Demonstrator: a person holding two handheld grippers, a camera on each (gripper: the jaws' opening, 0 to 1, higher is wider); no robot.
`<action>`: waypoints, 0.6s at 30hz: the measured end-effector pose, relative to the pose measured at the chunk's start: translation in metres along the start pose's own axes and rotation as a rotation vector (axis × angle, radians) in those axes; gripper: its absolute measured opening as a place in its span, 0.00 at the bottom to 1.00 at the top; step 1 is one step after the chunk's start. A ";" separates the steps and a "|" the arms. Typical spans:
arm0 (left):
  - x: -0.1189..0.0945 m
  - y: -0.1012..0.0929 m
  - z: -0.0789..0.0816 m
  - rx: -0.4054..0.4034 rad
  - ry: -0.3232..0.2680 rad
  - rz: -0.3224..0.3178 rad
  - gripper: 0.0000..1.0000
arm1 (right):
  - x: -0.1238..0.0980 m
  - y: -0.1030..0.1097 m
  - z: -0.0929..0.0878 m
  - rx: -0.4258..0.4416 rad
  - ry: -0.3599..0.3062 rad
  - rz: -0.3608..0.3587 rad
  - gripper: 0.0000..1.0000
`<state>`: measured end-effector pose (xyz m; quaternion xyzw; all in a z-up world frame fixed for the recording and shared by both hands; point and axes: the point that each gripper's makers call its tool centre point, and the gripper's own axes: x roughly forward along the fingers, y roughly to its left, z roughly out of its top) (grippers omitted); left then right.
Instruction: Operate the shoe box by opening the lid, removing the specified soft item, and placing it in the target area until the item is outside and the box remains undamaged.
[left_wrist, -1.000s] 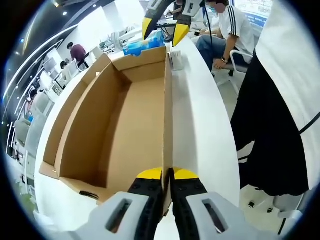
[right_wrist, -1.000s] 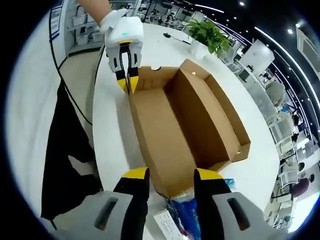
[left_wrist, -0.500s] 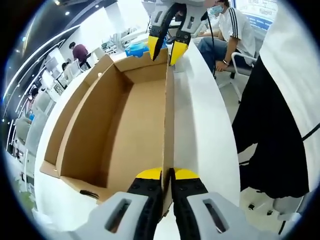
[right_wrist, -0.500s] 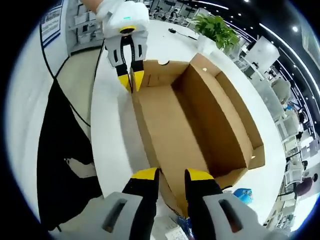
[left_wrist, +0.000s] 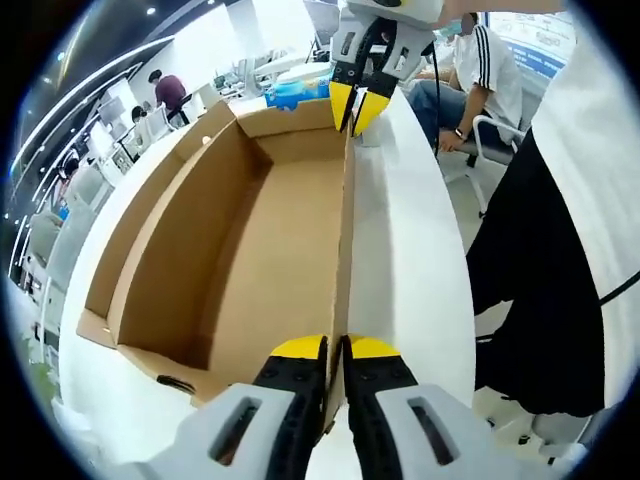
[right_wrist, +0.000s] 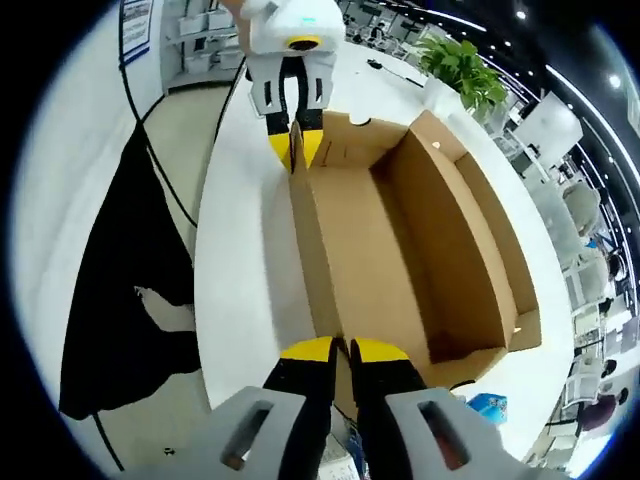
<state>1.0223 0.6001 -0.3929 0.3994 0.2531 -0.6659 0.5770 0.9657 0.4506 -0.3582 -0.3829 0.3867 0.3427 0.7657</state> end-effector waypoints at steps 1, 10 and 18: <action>-0.001 -0.001 0.000 -0.009 -0.006 -0.011 0.08 | 0.000 0.001 0.000 -0.014 0.001 0.014 0.03; -0.009 0.004 0.010 -0.122 -0.107 0.036 0.16 | 0.003 0.003 -0.001 -0.115 0.058 0.173 0.00; -0.035 -0.003 0.038 -0.467 -0.299 -0.035 0.29 | 0.004 0.006 -0.002 -0.133 0.044 0.179 0.00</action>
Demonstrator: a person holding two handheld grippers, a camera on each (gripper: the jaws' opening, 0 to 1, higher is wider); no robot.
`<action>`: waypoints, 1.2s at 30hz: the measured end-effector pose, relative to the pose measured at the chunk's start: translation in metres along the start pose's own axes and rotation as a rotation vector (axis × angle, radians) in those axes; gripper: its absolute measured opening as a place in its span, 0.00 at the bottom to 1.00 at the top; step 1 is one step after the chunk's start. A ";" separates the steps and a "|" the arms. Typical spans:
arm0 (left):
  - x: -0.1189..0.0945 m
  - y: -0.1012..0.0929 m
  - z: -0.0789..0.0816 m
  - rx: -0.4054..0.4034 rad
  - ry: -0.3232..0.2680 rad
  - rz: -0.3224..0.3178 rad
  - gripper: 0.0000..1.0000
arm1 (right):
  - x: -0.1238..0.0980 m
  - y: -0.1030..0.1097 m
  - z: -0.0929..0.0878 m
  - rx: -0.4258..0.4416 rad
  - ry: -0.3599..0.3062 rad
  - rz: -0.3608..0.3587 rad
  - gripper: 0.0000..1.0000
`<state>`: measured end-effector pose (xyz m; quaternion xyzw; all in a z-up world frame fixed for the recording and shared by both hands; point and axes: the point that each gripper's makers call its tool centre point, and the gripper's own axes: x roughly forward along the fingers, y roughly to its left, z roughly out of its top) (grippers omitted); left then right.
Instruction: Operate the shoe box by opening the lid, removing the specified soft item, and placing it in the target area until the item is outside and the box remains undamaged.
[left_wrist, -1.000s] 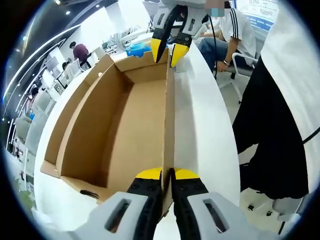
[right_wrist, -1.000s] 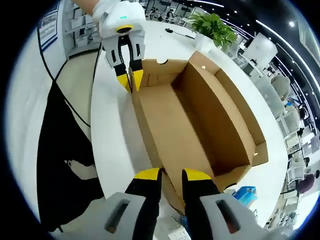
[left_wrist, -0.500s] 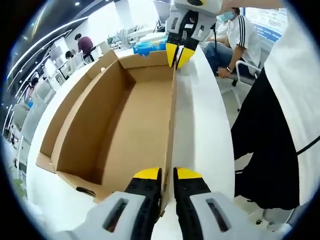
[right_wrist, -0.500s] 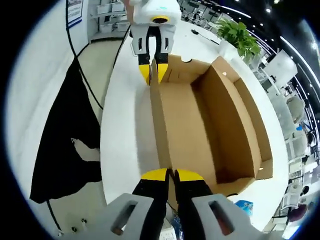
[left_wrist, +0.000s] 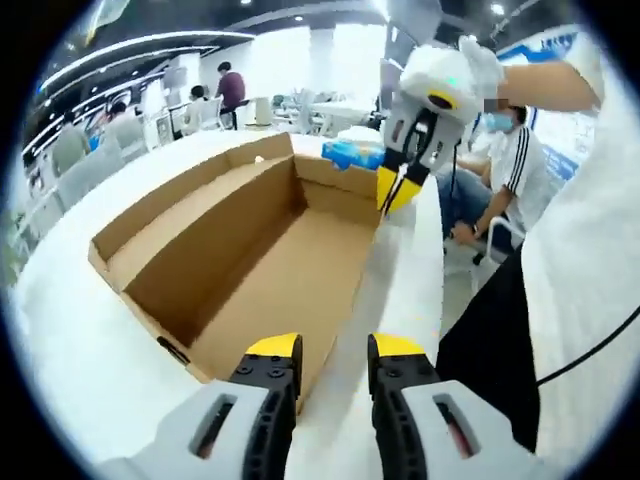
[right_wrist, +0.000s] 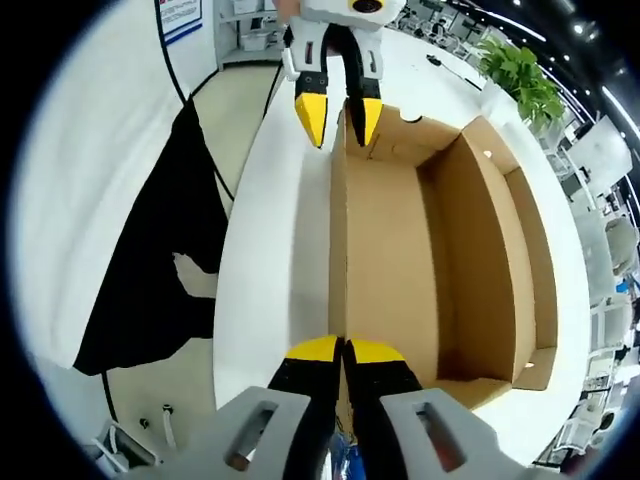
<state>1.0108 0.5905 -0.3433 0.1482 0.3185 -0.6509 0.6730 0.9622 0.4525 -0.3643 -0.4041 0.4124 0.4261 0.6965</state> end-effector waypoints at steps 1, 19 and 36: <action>-0.002 0.001 0.002 -0.050 -0.015 0.008 0.30 | 0.001 -0.001 0.000 -0.002 0.000 0.000 0.00; -0.053 0.082 0.036 -0.698 -0.336 0.091 0.61 | -0.002 -0.001 0.001 -0.033 -0.020 0.009 0.00; -0.087 0.107 0.073 -1.280 -0.579 -0.178 0.76 | -0.004 -0.001 0.001 0.007 -0.043 0.017 0.01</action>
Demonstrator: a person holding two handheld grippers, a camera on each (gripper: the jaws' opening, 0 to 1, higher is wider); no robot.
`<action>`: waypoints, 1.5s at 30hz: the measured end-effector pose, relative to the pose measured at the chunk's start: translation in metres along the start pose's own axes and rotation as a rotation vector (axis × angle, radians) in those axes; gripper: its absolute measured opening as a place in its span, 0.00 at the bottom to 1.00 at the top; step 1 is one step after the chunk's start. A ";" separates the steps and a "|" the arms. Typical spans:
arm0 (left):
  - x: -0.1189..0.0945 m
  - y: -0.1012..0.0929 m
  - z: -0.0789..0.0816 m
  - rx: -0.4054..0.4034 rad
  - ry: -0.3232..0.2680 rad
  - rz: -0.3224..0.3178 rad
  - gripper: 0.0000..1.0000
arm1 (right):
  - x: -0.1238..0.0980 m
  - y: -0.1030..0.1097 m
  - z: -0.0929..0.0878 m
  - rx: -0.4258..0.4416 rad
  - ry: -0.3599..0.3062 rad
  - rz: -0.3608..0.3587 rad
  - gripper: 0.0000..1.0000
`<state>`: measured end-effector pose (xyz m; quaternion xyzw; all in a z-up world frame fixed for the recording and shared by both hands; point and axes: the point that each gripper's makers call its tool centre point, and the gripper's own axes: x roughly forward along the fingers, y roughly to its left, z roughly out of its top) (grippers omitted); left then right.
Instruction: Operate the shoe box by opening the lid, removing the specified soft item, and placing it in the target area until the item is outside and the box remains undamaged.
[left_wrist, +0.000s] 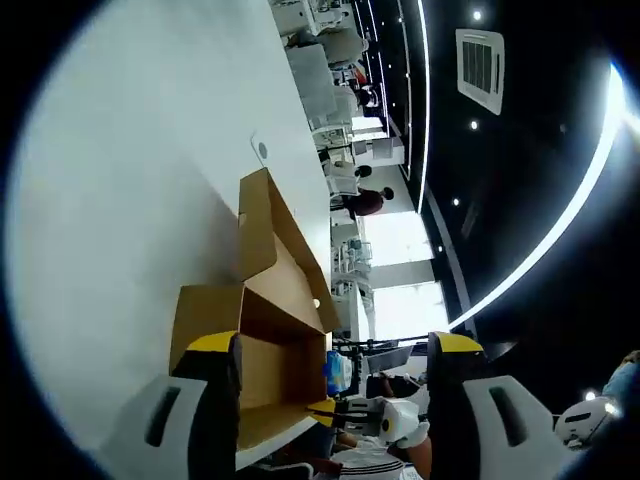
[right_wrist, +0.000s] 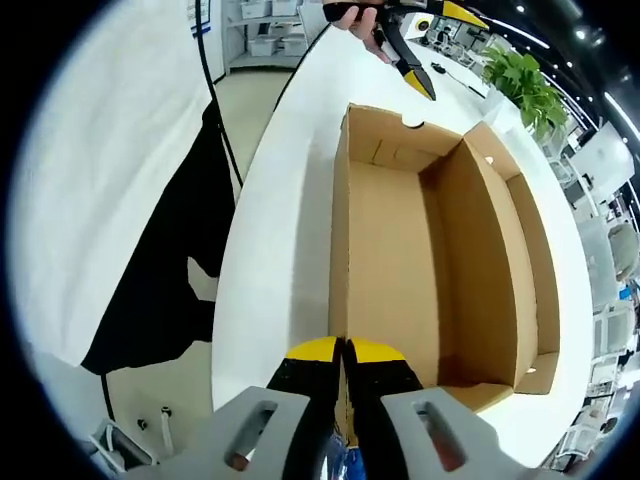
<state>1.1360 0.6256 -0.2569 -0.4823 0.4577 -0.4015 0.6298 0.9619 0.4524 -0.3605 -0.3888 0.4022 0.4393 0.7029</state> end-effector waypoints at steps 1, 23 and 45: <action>0.000 0.007 0.002 0.003 0.008 0.029 0.75 | 0.001 0.000 0.000 0.005 -0.001 0.000 0.00; 0.052 0.061 0.055 -0.127 -0.004 0.151 0.68 | 0.007 0.003 -0.002 -0.159 0.075 0.044 0.01; 0.092 0.072 0.069 -0.221 -0.013 0.163 0.58 | 0.007 0.001 -0.003 -0.192 0.089 0.035 0.01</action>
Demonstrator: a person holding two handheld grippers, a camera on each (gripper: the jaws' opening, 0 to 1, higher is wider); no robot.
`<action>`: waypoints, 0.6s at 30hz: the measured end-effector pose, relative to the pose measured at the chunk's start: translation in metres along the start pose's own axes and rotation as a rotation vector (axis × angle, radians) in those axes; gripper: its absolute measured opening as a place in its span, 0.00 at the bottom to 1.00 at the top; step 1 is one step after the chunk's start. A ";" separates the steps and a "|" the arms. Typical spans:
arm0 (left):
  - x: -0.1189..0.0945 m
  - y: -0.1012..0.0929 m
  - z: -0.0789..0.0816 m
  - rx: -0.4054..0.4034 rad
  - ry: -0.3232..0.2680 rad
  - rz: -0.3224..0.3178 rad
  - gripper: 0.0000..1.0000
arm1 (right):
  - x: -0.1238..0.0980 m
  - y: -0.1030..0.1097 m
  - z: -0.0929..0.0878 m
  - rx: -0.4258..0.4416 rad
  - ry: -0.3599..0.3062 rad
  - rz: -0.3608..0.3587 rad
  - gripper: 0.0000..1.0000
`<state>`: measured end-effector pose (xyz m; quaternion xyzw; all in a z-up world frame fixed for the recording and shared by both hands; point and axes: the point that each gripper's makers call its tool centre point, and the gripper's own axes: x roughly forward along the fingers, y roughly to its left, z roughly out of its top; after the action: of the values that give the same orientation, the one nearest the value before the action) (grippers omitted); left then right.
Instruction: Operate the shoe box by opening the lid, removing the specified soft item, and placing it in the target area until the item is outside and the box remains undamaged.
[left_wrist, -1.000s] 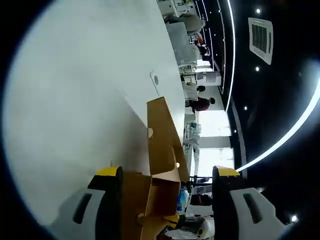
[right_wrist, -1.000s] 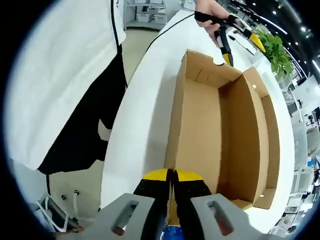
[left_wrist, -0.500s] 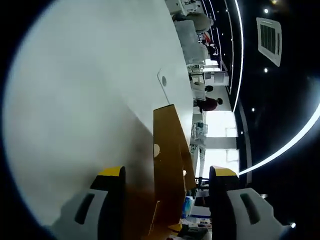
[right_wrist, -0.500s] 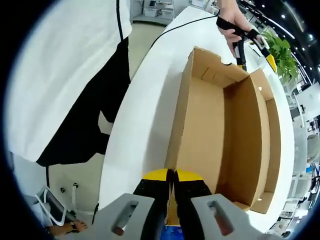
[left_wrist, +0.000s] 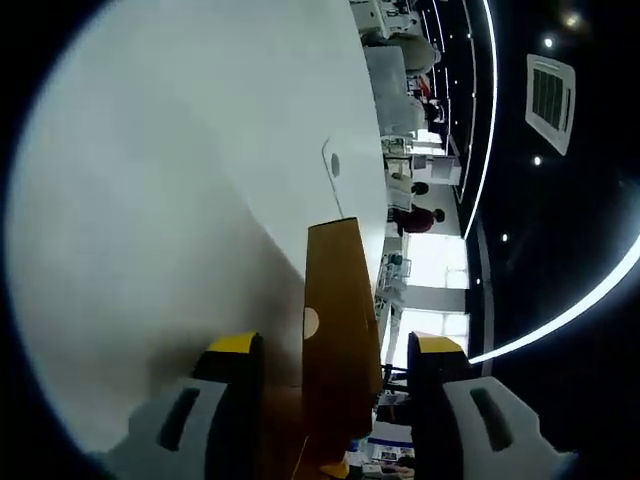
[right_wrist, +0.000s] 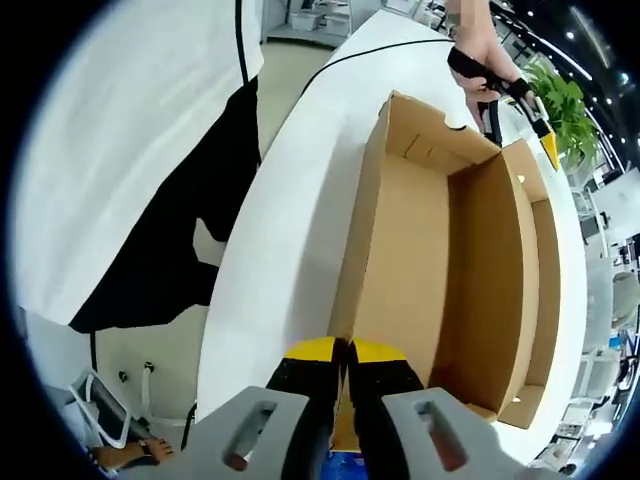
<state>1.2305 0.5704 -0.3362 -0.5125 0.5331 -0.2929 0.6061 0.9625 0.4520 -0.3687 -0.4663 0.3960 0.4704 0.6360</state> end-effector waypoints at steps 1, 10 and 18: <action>0.002 0.002 -0.002 0.006 0.010 0.007 0.53 | 0.000 0.000 0.000 0.003 0.000 -0.002 0.01; 0.007 0.000 -0.010 0.066 0.038 -0.010 0.30 | 0.000 -0.001 0.000 0.027 -0.001 -0.018 0.01; 0.007 -0.009 -0.010 0.159 0.019 -0.046 0.30 | 0.001 -0.001 0.000 0.048 -0.003 -0.029 0.01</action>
<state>1.2249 0.5578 -0.3291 -0.4722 0.5020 -0.3529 0.6329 0.9638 0.4520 -0.3693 -0.4560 0.3995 0.4520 0.6543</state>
